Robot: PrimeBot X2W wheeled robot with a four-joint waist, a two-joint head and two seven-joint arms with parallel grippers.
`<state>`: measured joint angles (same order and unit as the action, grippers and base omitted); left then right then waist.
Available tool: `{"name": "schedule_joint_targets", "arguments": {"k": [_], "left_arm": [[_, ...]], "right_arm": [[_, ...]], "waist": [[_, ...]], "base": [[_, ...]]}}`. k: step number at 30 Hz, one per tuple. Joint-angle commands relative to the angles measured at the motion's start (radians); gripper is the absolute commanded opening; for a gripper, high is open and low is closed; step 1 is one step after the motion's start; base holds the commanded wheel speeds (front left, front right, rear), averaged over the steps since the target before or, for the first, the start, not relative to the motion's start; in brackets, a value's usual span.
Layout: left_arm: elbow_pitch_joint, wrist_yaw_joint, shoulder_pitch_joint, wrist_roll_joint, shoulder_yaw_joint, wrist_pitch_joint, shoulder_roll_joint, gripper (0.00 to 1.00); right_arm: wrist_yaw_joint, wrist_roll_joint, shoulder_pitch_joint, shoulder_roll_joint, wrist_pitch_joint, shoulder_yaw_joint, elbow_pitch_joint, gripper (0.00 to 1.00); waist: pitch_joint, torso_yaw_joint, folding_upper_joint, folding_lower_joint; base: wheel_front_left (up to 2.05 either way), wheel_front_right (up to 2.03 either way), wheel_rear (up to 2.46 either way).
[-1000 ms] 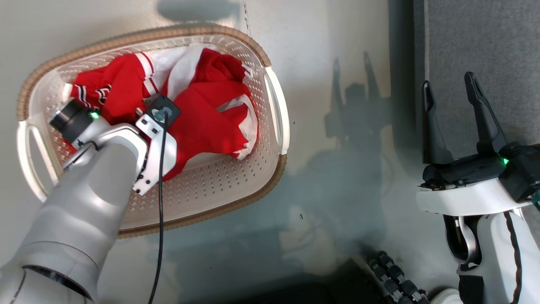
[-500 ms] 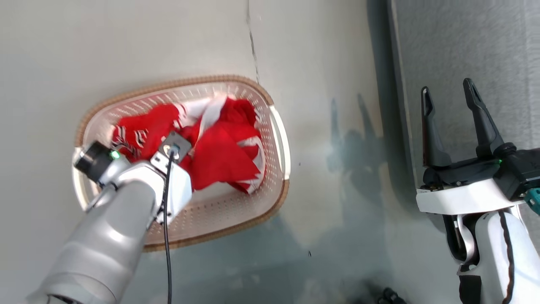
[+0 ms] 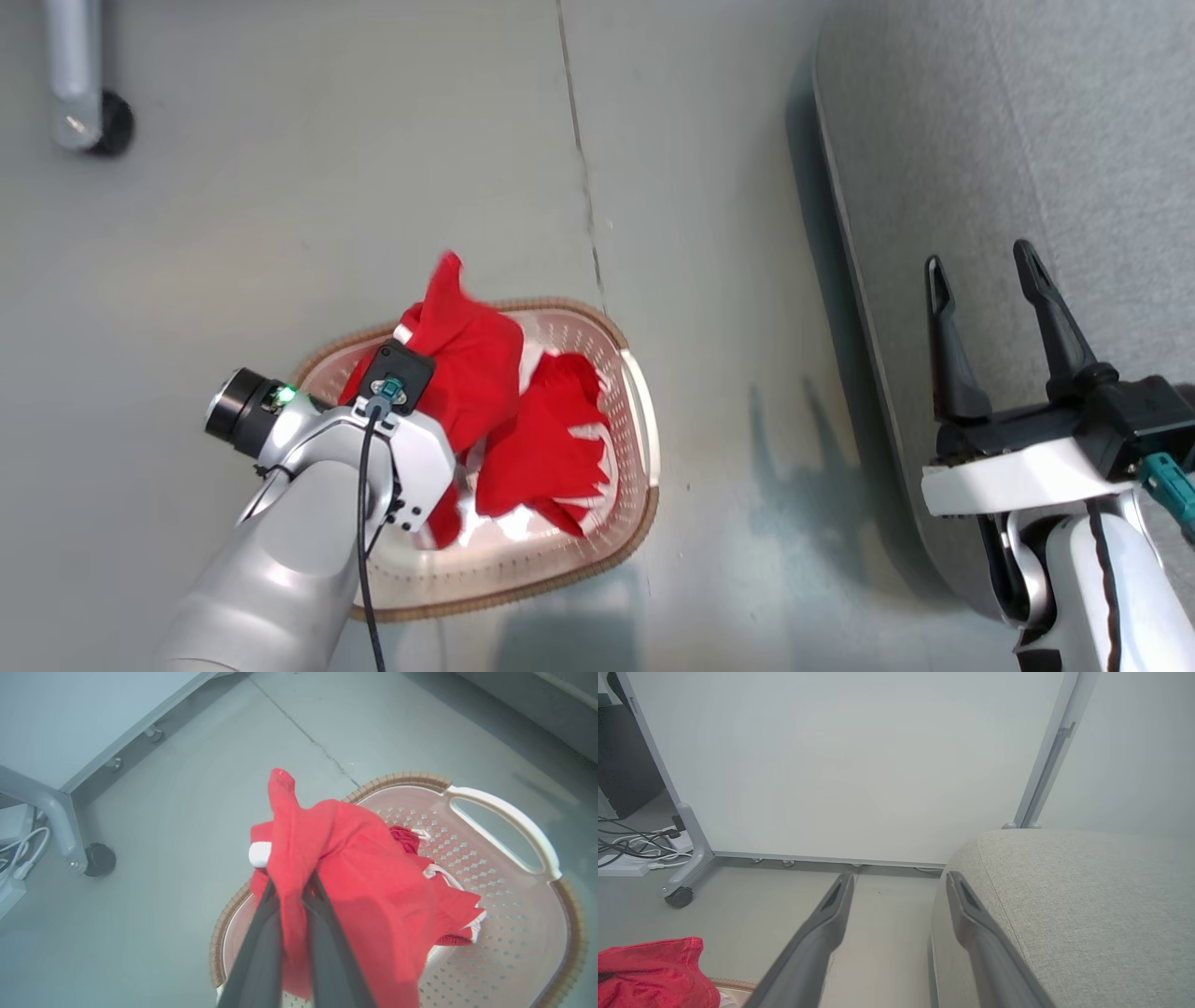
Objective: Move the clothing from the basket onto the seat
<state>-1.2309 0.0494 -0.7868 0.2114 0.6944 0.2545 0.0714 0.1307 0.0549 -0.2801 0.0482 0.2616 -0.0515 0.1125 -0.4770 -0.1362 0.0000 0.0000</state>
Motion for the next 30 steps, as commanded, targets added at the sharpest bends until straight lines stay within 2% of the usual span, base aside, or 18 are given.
{"name": "schedule_joint_targets", "arguments": {"k": [1, 6, 16, 22, 28, 30], "left_arm": [[0.017, 0.011, 0.008, 0.004, -0.007, 0.007, 0.000, 0.00], [0.236, 0.058, 0.066, 0.013, -0.051, 0.011, 0.045, 0.00], [0.695, 0.107, 0.220, -0.015, -0.193, 0.012, 0.114, 0.00], [0.945, 0.117, 0.291, -0.041, -0.276, 0.012, 0.103, 0.00], [1.162, 0.094, 0.322, -0.059, -0.345, 0.011, 0.064, 0.00], [1.190, 0.088, 0.325, -0.057, -0.355, 0.011, 0.055, 0.00]], "right_arm": [[0.000, -0.002, 0.012, 0.005, 0.005, 0.003, 0.005, 1.00], [0.000, -0.003, 0.044, 0.005, 0.005, 0.007, 0.014, 1.00], [0.000, 0.008, 0.094, 0.005, 0.005, -0.001, 0.021, 1.00], [0.000, 0.012, 0.121, 0.005, 0.005, 0.002, 0.025, 1.00], [0.000, 0.008, 0.138, 0.005, 0.005, -0.002, 0.023, 1.00], [0.000, 0.007, 0.140, 0.005, 0.005, -0.002, 0.023, 1.00]], "waist": [[0.057, 0.018, 0.0000, 0.0000], [0.126, 0.035, 0.0000, 0.0000], [0.239, 0.050, 0.0000, 0.0000], [0.287, 0.057, 0.0000, 0.0000], [0.311, 0.065, 0.0000, 0.0000], [0.314, 0.066, 0.0000, 0.0000]], "base": [[0.00, 0.00, 0.00], [0.00, 0.00, 0.00], [0.00, 0.00, 0.00], [0.00, 0.00, 0.00], [0.00, 0.00, 0.00], [0.00, 0.00, 0.00]]}}
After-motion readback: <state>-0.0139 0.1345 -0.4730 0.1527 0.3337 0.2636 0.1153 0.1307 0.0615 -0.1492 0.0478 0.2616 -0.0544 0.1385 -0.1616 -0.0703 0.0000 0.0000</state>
